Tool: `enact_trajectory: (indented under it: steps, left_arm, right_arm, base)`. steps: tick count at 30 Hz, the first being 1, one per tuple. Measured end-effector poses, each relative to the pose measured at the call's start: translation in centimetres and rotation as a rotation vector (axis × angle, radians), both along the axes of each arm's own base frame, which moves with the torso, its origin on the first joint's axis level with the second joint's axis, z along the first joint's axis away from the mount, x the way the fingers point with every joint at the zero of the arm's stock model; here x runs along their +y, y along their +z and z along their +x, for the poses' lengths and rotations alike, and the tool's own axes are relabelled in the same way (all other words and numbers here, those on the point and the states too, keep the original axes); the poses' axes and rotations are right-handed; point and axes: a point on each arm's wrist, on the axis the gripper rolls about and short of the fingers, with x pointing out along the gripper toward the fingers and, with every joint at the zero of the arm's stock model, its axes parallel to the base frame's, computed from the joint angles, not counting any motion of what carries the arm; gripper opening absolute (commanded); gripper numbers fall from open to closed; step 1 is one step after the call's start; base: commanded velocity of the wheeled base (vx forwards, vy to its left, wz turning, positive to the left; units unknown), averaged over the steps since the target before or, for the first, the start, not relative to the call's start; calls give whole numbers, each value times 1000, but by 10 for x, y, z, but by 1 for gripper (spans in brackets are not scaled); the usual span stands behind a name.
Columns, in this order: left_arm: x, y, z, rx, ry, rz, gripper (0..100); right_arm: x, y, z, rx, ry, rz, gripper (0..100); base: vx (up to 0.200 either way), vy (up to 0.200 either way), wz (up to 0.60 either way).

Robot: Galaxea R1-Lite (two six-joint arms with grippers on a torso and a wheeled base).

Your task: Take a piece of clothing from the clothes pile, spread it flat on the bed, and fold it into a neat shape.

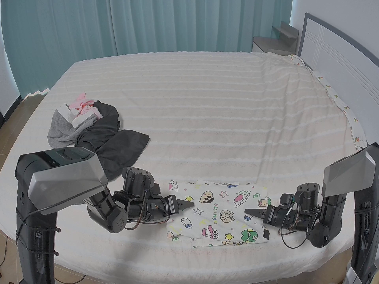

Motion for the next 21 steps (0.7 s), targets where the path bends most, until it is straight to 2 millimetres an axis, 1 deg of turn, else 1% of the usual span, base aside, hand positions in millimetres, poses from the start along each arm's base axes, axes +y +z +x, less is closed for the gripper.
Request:
enact_trajectory:
  steps: [7,21]
  left_arm:
    - [0,-2,-6,16,-6,8,0]
    - [2,16,-17,39,2,17,0]
  right_arm:
    - [5,1,-1,-4,21,5,0]
    - [13,5,-5,-18,52,10,0]
  base:
    - [0,0,0]
    - [0,0,0]
